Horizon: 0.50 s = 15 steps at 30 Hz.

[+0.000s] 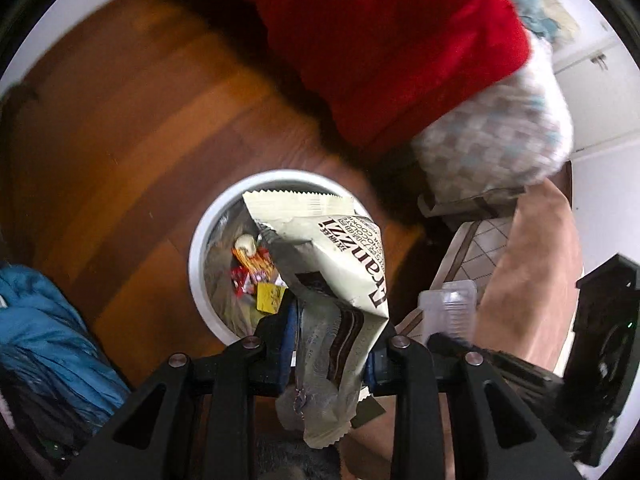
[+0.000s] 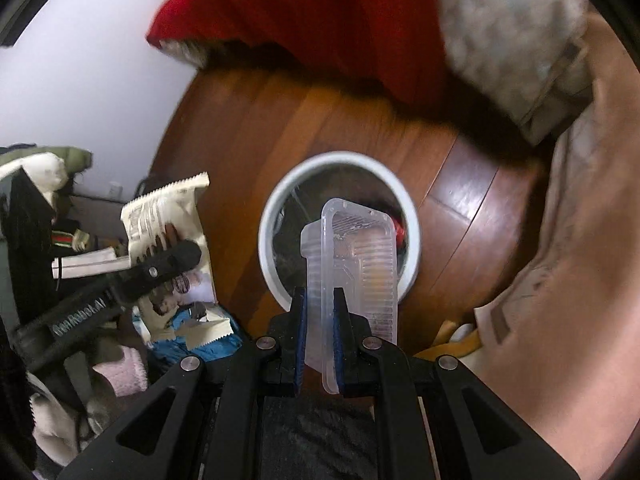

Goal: Collect trash
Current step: 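Carry the plastic tray and white wrapper to the white bin and release both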

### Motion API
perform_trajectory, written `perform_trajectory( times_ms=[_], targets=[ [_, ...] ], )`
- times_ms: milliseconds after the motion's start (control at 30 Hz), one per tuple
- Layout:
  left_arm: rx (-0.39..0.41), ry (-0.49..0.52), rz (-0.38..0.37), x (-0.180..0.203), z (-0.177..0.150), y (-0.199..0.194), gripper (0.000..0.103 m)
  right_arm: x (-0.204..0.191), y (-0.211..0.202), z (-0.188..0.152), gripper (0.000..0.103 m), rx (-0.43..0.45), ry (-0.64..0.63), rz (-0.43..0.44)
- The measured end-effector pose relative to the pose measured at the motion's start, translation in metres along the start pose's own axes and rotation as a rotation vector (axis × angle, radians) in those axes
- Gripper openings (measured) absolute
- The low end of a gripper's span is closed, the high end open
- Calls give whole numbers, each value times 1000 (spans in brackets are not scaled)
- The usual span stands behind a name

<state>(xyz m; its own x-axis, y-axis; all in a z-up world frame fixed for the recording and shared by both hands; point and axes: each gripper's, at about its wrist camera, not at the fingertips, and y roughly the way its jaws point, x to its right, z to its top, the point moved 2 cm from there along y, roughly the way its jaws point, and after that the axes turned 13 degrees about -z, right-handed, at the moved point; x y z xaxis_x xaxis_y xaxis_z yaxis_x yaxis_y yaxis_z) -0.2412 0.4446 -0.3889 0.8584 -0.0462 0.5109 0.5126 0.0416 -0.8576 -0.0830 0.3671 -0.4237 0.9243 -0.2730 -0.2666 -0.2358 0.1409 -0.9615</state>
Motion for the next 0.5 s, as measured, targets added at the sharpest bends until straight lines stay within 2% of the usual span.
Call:
perform_trajectory(
  times_ms=[33,100,167,233,300,333,367,433,467,500],
  targets=[
    [-10,-17,-4,-6,4,7,25,0,11,8,12,-12,4,-6],
    [-37,-43,-2,-15,13,22,34,-3,38,17,12,-47,-12,-12],
    [-48,-70,2,-25,16,30,58,-3,62,26,12,-82,-8,-4],
    [-44,-102,4,-34,17,34,77,-2,80,29,12,-119,-10,1],
    [-36,-120,10,-40,16,34,77,-2,99,35,13,-149,-15,3],
    [-30,-129,23,-43,14,33,84,-2,103,34,14,-156,-18,-6],
    [-28,-129,31,-48,13,28,99,-1,108,38,22,-160,-17,-9],
    [-14,-129,54,-55,9,18,103,0,110,41,46,-161,-11,16],
    [-4,-132,62,-58,7,14,103,-1,110,43,63,-157,-17,18],
    [1,-132,72,-60,5,11,103,-1,108,44,71,-144,-21,10]
  ],
)
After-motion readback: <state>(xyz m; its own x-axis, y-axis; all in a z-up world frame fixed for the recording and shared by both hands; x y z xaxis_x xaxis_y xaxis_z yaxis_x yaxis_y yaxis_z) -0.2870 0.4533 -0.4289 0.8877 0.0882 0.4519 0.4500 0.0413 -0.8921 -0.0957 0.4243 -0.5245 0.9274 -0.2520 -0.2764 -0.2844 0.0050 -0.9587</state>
